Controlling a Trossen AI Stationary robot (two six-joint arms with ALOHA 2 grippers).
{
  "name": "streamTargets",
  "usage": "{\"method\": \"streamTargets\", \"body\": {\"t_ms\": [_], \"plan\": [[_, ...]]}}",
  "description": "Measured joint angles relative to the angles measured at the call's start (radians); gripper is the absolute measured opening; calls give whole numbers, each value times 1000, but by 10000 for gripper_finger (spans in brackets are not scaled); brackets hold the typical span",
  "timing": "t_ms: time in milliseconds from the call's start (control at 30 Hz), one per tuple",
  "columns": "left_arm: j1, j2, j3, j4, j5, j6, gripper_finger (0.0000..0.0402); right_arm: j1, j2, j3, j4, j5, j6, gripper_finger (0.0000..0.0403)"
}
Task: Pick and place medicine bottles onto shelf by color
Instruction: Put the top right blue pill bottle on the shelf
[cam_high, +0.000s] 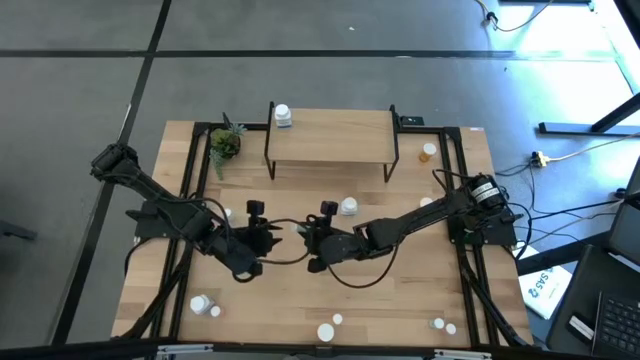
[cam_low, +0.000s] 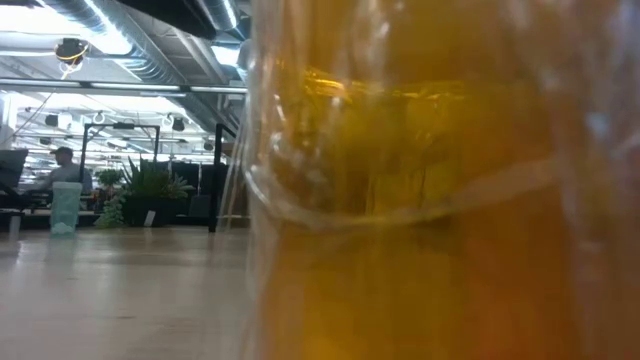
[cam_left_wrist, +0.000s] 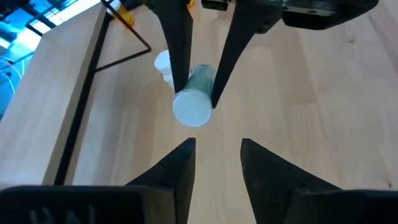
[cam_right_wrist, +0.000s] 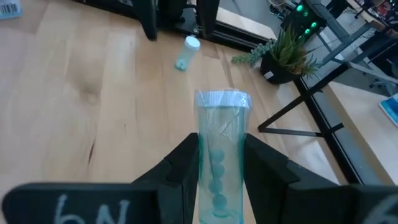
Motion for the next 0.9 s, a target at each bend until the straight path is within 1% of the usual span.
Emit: {"method": "streamTargets", "body": {"t_ms": [167,300,900], "plan": [[8,0,0,-2,-2,-6,121,0,-1,0,3,0,1,108],[7,0,0,-4,-1,25,121,0,-1,0,2,-1,2,108],[7,0,0,-4,-1,24,121,0,-1,0,1,-1,4,108]]}}
